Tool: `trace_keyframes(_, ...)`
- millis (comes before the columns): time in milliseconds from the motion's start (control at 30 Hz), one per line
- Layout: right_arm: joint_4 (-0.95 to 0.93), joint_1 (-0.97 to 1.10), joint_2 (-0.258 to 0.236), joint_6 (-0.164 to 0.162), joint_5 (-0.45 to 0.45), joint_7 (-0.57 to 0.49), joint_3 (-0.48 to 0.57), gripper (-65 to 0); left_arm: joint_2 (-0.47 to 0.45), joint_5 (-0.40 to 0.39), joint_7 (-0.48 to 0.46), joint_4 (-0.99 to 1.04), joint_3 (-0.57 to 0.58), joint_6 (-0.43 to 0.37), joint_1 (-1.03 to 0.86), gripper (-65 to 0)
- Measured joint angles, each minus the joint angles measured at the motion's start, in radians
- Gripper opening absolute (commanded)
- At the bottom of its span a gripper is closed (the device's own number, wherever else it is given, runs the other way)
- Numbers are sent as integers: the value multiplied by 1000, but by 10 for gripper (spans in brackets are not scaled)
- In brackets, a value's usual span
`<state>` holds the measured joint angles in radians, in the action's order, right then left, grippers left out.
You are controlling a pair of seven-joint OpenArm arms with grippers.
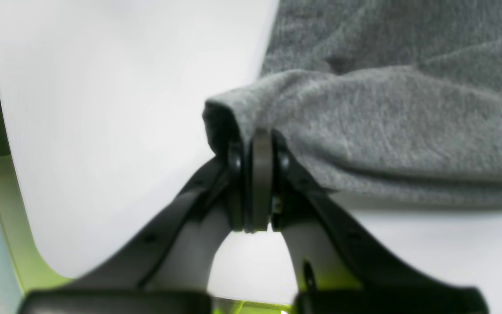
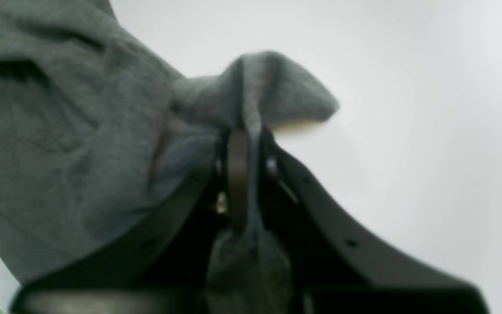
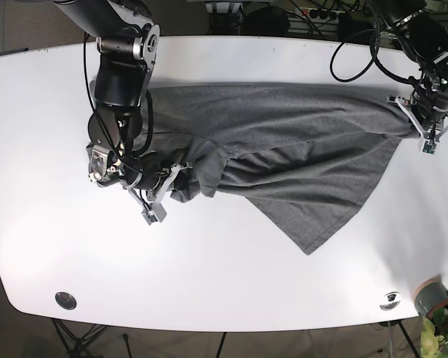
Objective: Fold the T-shirt properly
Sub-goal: 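Grasp the hanging hem with the right gripper and pull it toward the collar, then hold the shirt edge with both grippers and stretch it taut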
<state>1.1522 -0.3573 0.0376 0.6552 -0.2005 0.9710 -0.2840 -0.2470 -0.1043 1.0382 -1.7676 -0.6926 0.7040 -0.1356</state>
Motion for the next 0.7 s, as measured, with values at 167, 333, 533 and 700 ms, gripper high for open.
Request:
trace_keyframes(167,157,4,-20,0,-2,85,-5,-626,0,-2,2,-14,0,0,13,-650)
trace_keyframes(333,354,53,-39,0,-2,141,-2,-626,1,-1,12,-93,9,0,63,-650)
trace_keyframes(533,475,58,-51,0,12,183,1,-625,0,-8,8,-114,115,-1,138,-650)
trace_keyframes(700,441,60,-60,0,2,187,4,-625,2,-6,59,-114,144,0,181,-650)
